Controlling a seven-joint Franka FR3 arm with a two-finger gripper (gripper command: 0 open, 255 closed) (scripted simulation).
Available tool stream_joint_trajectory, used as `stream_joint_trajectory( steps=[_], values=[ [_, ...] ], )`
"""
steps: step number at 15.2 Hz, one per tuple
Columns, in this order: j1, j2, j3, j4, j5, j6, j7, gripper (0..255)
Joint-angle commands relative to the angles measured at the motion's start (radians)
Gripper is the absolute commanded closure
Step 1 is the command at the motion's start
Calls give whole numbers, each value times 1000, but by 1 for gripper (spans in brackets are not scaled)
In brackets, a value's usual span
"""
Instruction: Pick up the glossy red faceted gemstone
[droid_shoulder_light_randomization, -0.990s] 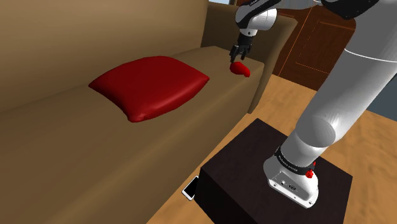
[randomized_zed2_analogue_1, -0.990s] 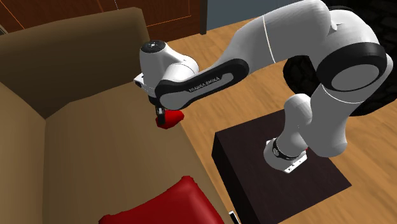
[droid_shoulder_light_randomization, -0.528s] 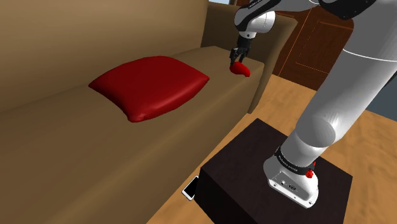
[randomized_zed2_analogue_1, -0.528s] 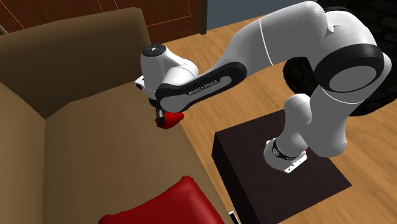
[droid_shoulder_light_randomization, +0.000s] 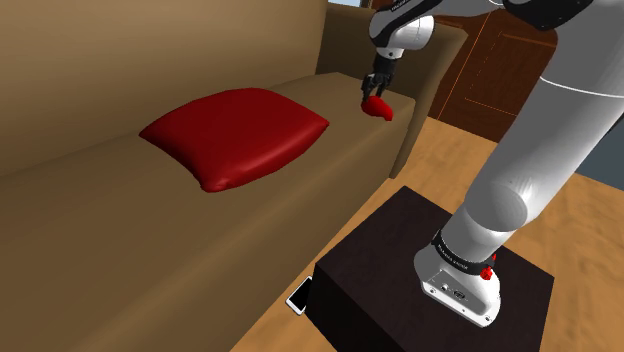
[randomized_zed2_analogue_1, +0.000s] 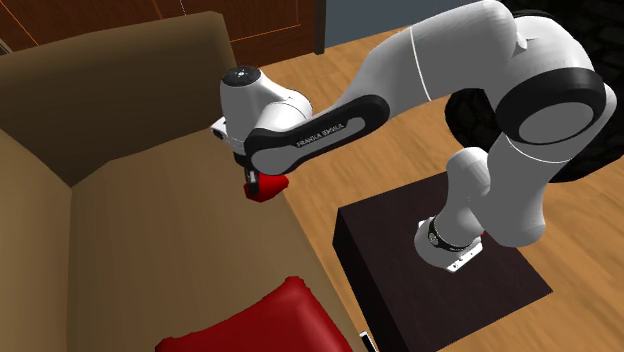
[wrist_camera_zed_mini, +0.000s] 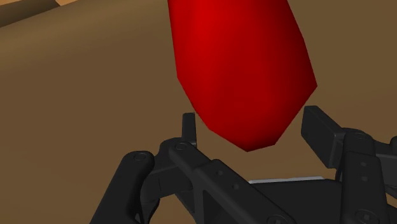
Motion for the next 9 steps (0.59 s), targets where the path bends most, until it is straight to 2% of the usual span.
stream_joint_trajectory(
  steps=[1,9],
  values=[
    [1,-13,-1,10,-8,-23,6,255],
    [4,-54,-2,75,-33,-124,25,255]
  ],
)
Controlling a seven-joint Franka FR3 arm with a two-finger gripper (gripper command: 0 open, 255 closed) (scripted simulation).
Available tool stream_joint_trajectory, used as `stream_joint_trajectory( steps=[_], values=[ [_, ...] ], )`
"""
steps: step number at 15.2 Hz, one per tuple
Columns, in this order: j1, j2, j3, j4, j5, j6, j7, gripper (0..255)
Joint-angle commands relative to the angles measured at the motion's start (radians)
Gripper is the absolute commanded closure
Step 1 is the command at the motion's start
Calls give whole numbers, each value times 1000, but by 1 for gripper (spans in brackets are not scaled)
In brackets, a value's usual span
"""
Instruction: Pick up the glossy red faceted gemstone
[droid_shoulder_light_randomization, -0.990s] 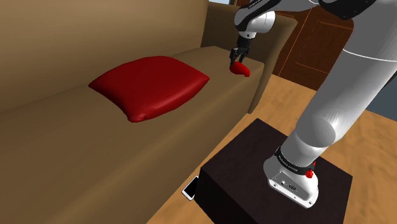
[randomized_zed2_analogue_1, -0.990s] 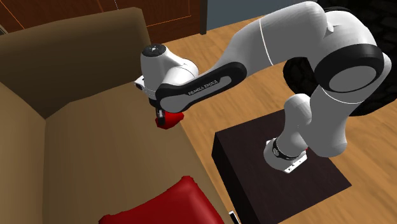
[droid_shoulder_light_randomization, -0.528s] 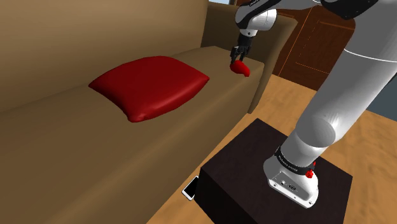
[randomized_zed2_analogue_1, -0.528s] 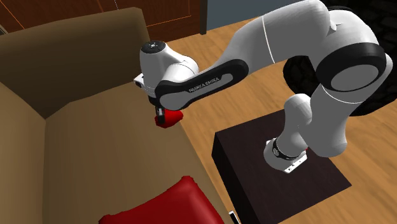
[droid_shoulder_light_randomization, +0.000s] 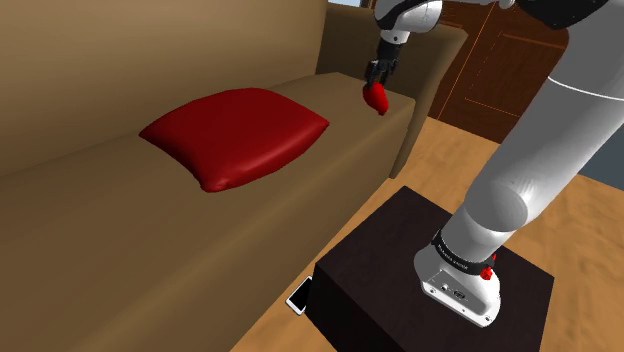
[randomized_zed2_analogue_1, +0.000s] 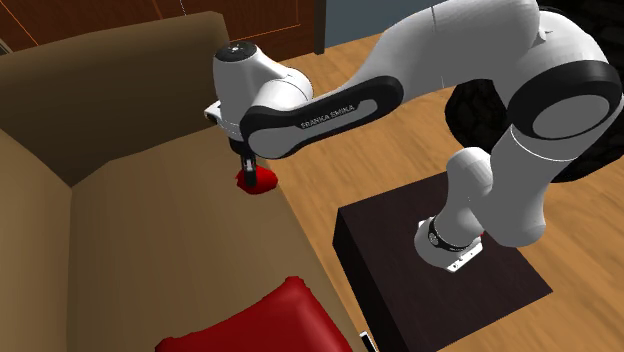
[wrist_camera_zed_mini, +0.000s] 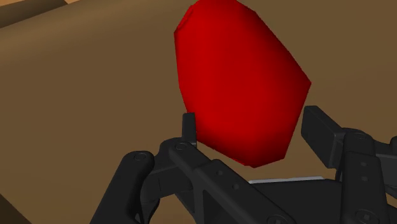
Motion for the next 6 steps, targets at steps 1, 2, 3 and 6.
stream_joint_trajectory(
  steps=[1,2,3,6],
  values=[
    [1,-10,0,19,-6,-28,4,255],
    [1,-13,0,28,-8,-41,6,255],
    [1,-17,0,38,-10,-54,8,255],
    [2,-21,0,49,-12,-68,10,255]
  ],
)
